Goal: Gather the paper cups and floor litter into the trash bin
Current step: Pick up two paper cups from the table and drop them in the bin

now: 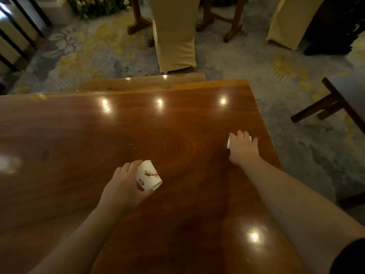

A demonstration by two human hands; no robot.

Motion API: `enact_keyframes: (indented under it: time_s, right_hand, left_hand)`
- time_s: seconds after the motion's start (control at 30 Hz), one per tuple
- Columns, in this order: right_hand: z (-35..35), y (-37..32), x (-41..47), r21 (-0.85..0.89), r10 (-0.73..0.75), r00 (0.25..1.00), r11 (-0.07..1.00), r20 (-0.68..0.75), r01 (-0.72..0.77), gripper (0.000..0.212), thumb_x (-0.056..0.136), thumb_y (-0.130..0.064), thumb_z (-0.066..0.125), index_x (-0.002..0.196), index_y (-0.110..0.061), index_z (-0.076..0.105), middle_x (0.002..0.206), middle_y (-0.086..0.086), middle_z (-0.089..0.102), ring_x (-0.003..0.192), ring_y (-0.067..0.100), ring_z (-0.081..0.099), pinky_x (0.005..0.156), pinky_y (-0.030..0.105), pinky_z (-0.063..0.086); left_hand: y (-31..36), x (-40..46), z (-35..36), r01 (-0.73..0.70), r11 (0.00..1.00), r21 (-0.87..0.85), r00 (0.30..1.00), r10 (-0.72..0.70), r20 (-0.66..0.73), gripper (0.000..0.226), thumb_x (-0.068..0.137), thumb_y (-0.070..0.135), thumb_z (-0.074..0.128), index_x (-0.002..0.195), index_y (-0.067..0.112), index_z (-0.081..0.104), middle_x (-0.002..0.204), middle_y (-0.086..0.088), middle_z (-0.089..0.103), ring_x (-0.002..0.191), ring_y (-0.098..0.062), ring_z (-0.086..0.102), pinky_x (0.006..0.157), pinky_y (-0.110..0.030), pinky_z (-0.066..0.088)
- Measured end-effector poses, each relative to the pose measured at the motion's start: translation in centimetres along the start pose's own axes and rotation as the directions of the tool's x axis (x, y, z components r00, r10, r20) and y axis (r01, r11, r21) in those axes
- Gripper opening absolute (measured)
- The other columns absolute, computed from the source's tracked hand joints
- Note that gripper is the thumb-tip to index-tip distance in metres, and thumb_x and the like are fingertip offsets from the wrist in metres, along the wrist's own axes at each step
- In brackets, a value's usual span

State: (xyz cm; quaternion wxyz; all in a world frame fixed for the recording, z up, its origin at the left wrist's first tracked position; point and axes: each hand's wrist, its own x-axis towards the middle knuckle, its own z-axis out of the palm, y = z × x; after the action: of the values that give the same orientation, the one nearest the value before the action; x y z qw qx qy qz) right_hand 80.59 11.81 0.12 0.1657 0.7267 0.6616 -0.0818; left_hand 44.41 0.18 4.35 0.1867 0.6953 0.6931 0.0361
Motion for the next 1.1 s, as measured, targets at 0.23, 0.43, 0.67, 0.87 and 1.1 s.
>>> enact_keyframes:
  time_s: [0.23, 0.43, 0.67, 0.87, 1.1]
  right_hand:
    - [1.2, 0.1, -0.5, -0.002, -0.068, 0.996, 0.998, -0.057, 0.068, 0.071, 0.076, -0.028, 0.079, 0.136, -0.018, 0.042, 0.130, 0.013, 0.050, 0.124, 0.035, 0.047, 0.108, 0.051, 0.038]
    - [1.4, -2.7, -5.6, 0.143, -0.175, 0.981, 0.972, -0.084, 0.186, 0.070, 0.077, -0.027, 0.078, 0.135, -0.019, 0.040, 0.129, 0.011, 0.047, 0.120, 0.031, 0.047, 0.096, 0.044, 0.047]
    - [1.8, -7.0, -15.3, 0.146, -0.262, 0.952, 0.947, -0.158, 0.285, 0.065, 0.079, -0.026, 0.074, 0.133, -0.019, 0.040, 0.126, 0.010, 0.047, 0.116, 0.029, 0.047, 0.087, 0.042, 0.052]
    - [2.0, -10.5, -25.6, 0.108, -0.284, 0.936, 0.944, -0.208, 0.311, 0.066, 0.079, -0.027, 0.076, 0.134, -0.020, 0.040, 0.127, 0.008, 0.047, 0.118, 0.028, 0.047, 0.089, 0.045, 0.052]
    - [2.0, -13.3, -38.1, 0.140, -0.311, 0.900, 0.920, -0.305, 0.365, 0.070, 0.078, -0.029, 0.077, 0.136, -0.024, 0.039, 0.127, 0.004, 0.048, 0.115, 0.024, 0.047, 0.085, 0.042, 0.056]
  left_hand:
    - [0.9, -0.5, 0.4, -0.040, 0.999, -0.016, 0.999, 0.040, -0.025, 0.103, 0.063, 0.060, 0.080, 0.146, 0.026, 0.031, 0.136, 0.004, 0.049, 0.119, -0.015, 0.044, 0.089, -0.035, 0.046]
    - [-0.1, -3.8, 0.3, -0.015, 0.999, -0.042, 0.999, 0.014, -0.035, 0.102, 0.062, 0.065, 0.077, 0.146, 0.031, 0.029, 0.137, 0.008, 0.045, 0.121, -0.013, 0.041, 0.087, -0.034, 0.045]
    - [-4.1, -11.6, -0.5, 0.022, 0.997, -0.074, 0.993, -0.030, -0.111, 0.101, 0.061, 0.065, 0.077, 0.144, 0.033, 0.030, 0.134, 0.009, 0.045, 0.119, -0.012, 0.043, 0.085, -0.032, 0.044]
    - [-8.7, -21.4, -0.6, 0.018, 0.992, -0.125, 0.983, -0.040, -0.177, 0.098, 0.062, 0.063, 0.078, 0.143, 0.032, 0.033, 0.130, 0.007, 0.046, 0.112, -0.011, 0.045, 0.083, -0.030, 0.043]
    - [-11.7, -31.1, -1.8, -0.002, 0.977, -0.213, 0.977, -0.044, -0.210, 0.097, 0.063, 0.060, 0.079, 0.143, 0.032, 0.033, 0.132, 0.005, 0.043, 0.112, -0.011, 0.042, 0.081, -0.031, 0.046]
